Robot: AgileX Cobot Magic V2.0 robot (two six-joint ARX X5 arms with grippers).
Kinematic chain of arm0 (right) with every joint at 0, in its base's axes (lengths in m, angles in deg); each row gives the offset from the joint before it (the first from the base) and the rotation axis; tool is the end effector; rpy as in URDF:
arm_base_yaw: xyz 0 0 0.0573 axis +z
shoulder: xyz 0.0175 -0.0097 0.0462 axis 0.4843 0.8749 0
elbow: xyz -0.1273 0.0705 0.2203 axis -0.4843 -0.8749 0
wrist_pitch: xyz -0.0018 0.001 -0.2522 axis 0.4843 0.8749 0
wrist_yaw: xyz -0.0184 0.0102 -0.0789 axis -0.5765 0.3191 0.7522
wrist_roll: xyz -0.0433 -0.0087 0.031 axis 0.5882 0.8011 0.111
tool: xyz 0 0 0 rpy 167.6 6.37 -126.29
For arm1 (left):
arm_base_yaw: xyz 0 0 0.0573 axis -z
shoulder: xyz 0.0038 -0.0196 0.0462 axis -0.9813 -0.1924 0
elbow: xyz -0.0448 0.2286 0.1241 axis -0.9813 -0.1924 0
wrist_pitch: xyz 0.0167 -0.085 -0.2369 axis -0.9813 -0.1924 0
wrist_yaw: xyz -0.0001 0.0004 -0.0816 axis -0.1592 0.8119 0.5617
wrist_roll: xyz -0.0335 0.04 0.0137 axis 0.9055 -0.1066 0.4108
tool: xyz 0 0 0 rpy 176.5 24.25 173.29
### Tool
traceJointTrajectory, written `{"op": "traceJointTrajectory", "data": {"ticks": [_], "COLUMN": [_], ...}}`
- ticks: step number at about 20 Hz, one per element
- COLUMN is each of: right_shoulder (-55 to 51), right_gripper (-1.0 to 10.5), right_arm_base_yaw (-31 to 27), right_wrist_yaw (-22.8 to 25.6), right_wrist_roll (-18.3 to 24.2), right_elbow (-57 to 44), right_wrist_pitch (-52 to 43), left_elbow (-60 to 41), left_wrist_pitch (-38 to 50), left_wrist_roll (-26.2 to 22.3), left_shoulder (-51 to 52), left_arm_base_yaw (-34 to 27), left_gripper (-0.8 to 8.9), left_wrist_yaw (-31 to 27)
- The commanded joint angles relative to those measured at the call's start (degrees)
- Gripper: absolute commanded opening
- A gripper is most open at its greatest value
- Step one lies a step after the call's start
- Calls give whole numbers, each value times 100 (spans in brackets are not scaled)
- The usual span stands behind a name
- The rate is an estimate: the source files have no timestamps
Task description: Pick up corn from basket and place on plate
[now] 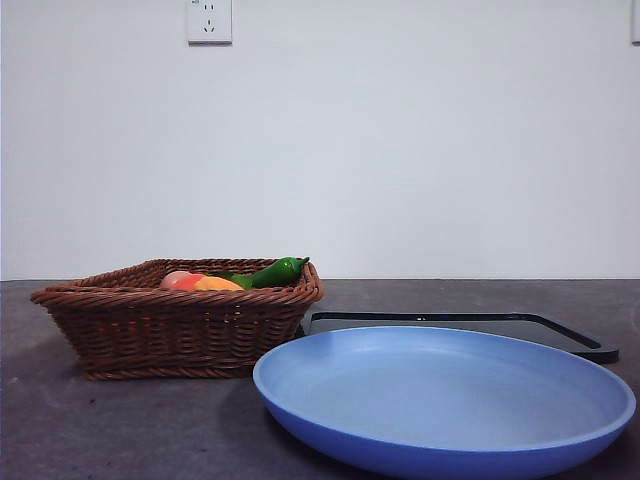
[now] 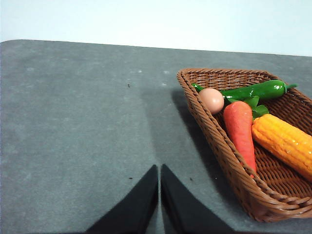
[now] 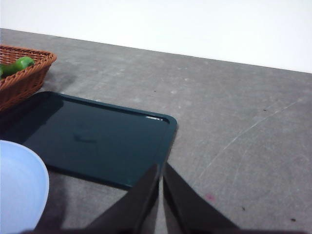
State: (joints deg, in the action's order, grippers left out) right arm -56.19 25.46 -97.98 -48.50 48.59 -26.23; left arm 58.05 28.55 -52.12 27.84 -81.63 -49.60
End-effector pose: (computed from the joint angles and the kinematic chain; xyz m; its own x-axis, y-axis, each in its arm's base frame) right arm 0.0953 0.0030 0.1546 0.9608 0.2453 -0.1289 -0.2523 0.9668 -0.0404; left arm 0.0935 -0.0010 0.1576 0.9763 -0.1384 -0.1662 0.1249 0.9882 -0.0888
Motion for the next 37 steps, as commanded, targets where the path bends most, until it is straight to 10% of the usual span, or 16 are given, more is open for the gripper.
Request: {"op": "traceJointTrajectory", "data": {"ticks": [1, 14, 30, 37], "right_shoulder": [-15, -15, -13, 15], "right_gripper": [2, 2, 2, 2], "right_arm_base_yaw": [-11, -9, -7, -7], "right_wrist_yaw": [15, -17, 122, 133], "right_wrist_roll": [46, -232, -2570, -2686], "right_elbow": [-35, -35, 103, 765], "right_wrist_pitch": [-251, -927, -1213, -933], "left_elbow": [-46, -44, 90, 627], "left_wrist_pitch": [-310, -306, 352, 323], "left_wrist_roll": [219, 1099, 2374, 2927], "left_shoulder": [4, 4, 2, -131], "left_arm_base_yaw": [-11, -11, -11, -11], "left_gripper": [8, 8, 7, 7], "left_wrist_yaw": [28, 28, 468, 765]}}
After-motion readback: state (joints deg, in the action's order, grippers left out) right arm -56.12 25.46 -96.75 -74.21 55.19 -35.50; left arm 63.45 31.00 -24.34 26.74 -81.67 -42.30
